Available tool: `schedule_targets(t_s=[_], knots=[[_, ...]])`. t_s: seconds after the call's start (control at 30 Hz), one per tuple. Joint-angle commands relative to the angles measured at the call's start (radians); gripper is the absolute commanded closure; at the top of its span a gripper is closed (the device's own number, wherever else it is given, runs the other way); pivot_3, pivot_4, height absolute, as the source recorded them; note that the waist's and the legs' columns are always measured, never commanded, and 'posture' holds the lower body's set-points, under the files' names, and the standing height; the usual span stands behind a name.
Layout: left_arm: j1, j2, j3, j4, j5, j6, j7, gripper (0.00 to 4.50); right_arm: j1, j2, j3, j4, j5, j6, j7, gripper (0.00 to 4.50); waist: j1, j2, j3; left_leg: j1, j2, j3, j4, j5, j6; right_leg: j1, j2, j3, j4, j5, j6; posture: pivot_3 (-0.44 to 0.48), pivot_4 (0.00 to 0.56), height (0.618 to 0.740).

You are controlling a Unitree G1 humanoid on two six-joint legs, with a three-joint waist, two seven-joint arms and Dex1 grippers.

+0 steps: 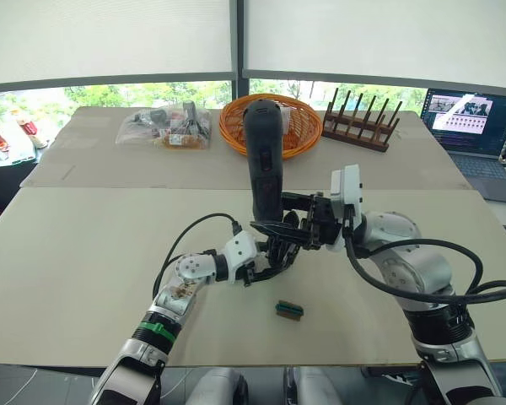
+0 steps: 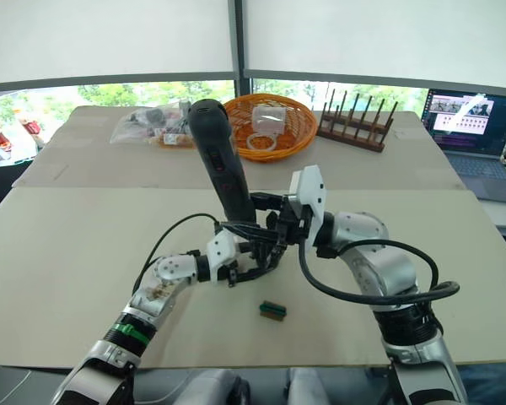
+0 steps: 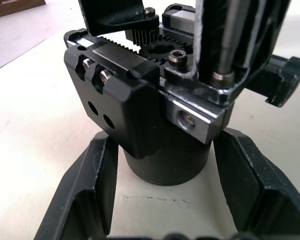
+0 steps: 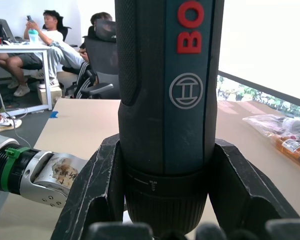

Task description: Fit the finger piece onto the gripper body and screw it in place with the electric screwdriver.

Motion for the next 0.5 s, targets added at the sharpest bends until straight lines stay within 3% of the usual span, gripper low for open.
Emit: schedule_targets(t_s=[0.03,0.23,0.37,0.5], knots=[[-0.027,0.009,0.031,-0.016,-0.005,-0.022,0.017,2.2,0.037,-0.044,-0.023,0.036,-0.058,0.039,-0.033,2.59,0.001,0.0,0.0,0.0,0.0,0.0,0.0,0.0,0.0,0.0,0.0,0.0,0.0,0.0,0.0,0.0,0.15,0.74],[-0.033,0.004,0.032,0.012,-0.011,0.009,0.014,2.2,-0.038,0.014,-0.128,-0.106,0.111,0.051,-0.082,2.59,0.001,-0.001,0.001,-0.004,0.0,0.0,0.0,0.0,0.0,-0.002,0.0,0.0,0.0,0.0,0.0,0.0,0.15,0.74],[-0.034,0.001,0.027,0.036,-0.006,0.01,0.013,2.2,-0.093,0.031,-0.172,-0.177,0.239,0.116,-0.114,2.59,-0.001,-0.001,0.001,-0.02,-0.001,0.0,0.001,0.004,0.003,-0.019,0.0,0.0,0.003,0.0,0.0,0.0,0.15,0.74],[-0.037,0.002,0.024,0.049,0.0,0.003,0.012,2.2,-0.11,0.034,-0.185,-0.215,0.293,0.151,-0.136,2.59,-0.001,-0.001,0.001,-0.02,-0.001,0.0,0.0,0.005,0.002,-0.019,0.0,-0.004,0.003,0.001,-0.001,0.0,0.15,0.74]])
